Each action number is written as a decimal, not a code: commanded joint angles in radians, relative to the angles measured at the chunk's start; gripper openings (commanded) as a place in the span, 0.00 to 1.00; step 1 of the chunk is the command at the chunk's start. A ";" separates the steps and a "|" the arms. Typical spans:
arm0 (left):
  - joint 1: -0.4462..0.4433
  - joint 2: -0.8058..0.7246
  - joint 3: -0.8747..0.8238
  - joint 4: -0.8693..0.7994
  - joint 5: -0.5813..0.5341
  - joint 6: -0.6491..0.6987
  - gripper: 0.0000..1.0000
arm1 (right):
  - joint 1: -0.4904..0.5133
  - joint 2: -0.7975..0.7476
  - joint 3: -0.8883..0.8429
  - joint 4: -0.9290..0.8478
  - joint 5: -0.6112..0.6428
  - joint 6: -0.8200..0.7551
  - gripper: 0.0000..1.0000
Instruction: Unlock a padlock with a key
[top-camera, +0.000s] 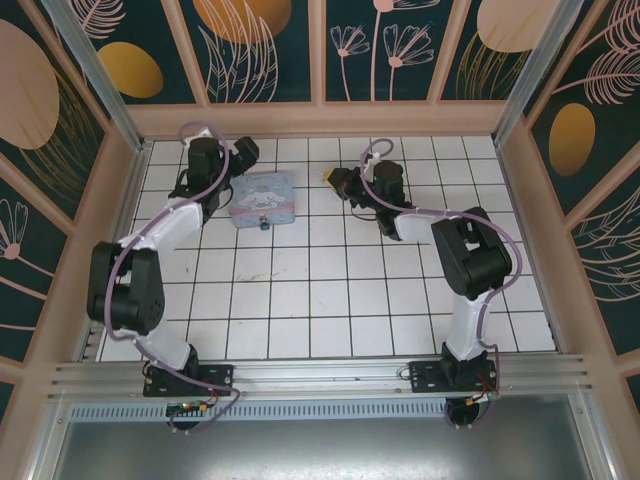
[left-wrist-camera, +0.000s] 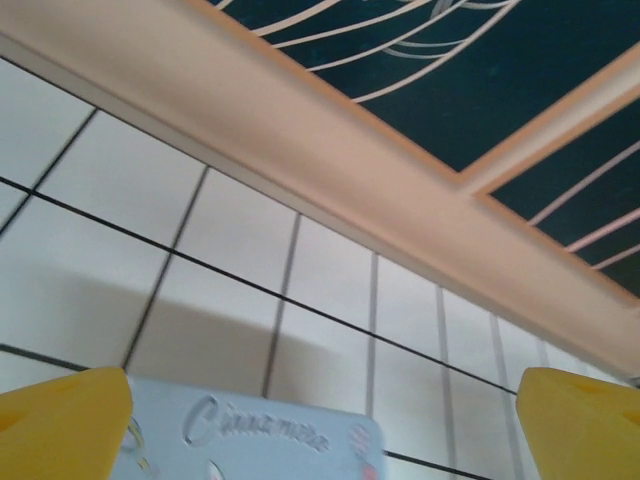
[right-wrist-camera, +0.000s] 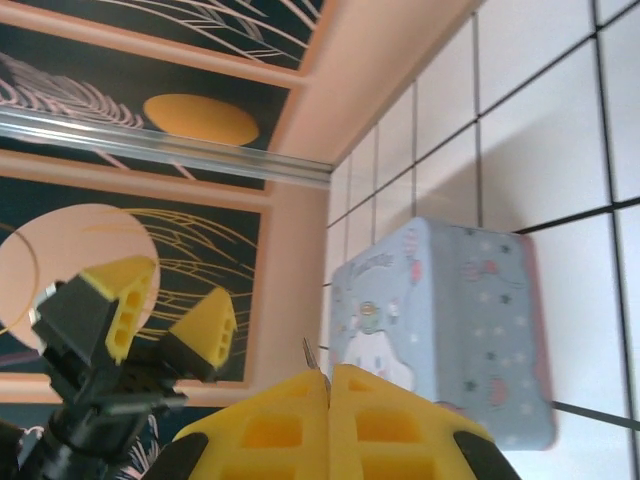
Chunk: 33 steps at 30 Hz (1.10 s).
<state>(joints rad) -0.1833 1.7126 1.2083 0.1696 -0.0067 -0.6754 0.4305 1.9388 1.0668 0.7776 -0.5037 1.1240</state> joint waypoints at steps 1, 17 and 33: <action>0.034 0.118 0.106 -0.106 -0.002 0.129 0.99 | -0.015 0.011 0.034 0.018 -0.037 -0.011 0.00; 0.075 0.364 0.213 0.009 0.318 0.149 0.93 | -0.081 -0.114 -0.138 0.048 -0.052 -0.059 0.00; -0.079 0.167 -0.127 0.321 0.441 -0.070 0.92 | -0.077 -0.317 -0.325 -0.022 0.023 -0.126 0.00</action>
<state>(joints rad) -0.2253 1.9156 1.0897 0.3988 0.4129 -0.6949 0.3550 1.6878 0.7738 0.7624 -0.5198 1.0389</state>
